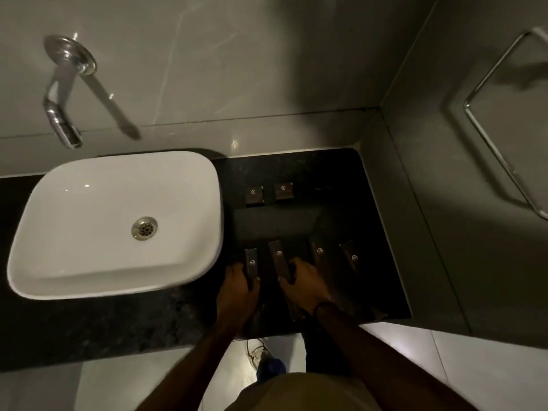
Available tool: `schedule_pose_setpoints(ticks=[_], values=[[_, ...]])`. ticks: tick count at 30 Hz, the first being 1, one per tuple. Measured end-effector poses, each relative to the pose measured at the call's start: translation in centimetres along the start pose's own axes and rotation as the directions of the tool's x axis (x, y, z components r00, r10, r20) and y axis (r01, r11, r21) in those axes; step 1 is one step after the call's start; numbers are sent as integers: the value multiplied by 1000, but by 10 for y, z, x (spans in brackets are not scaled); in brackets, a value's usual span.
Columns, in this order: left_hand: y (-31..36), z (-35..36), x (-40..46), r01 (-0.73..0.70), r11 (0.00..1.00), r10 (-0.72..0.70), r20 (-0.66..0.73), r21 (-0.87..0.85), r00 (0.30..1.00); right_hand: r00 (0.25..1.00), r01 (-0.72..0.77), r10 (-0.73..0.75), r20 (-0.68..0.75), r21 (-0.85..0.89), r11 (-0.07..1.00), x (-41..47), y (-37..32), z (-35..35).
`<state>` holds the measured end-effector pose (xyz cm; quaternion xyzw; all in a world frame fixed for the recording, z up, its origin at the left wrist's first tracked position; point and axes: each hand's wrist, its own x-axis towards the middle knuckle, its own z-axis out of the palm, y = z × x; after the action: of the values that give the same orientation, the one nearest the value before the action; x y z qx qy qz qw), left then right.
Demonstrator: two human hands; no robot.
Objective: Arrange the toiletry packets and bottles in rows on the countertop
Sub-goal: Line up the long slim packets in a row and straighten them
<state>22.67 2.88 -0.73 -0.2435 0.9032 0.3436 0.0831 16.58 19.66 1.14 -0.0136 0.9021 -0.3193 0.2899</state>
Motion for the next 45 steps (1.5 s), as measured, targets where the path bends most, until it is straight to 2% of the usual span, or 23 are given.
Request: schedule_pose_setpoints(ticks=[2,4,11,29,31,33,35,38,40,42,45], values=[[4,6,1,17,1000,-17,59,1,998,998,-15,13,-66,-29,999,0,5,-5],[16,11,9,21,1000,-20,56,-8,998,993,-38,34,-113,-33,999,3,9,-10],[35,15,32,52,998,-54,66,27,996,997,-44,44,-56,3,999,11,7,-9],[43,15,33,61,996,-66,82,60,994,996,-30,28,-89,-20,999,19,4,-7],[44,15,30,76,993,-80,32,90,996,993,-47,48,-107,5,999,17,6,-11],[50,16,25,43,993,-34,-81,108,996,980,-68,77,-183,53,996,14,13,-20],[62,22,20,-88,991,100,-132,96,986,963,-57,61,-264,24,998,12,27,-38],[96,41,14,-297,952,299,-25,74,954,936,-101,59,-348,-103,989,8,60,-73],[124,57,11,-335,942,334,9,5,942,923,-150,80,-377,-161,975,6,83,-91],[147,77,6,-248,967,249,17,-54,968,939,-195,124,-321,-198,961,3,105,-102],[164,101,-2,6,1000,-6,80,-6,997,967,-187,153,-204,-157,970,0,132,-106]])
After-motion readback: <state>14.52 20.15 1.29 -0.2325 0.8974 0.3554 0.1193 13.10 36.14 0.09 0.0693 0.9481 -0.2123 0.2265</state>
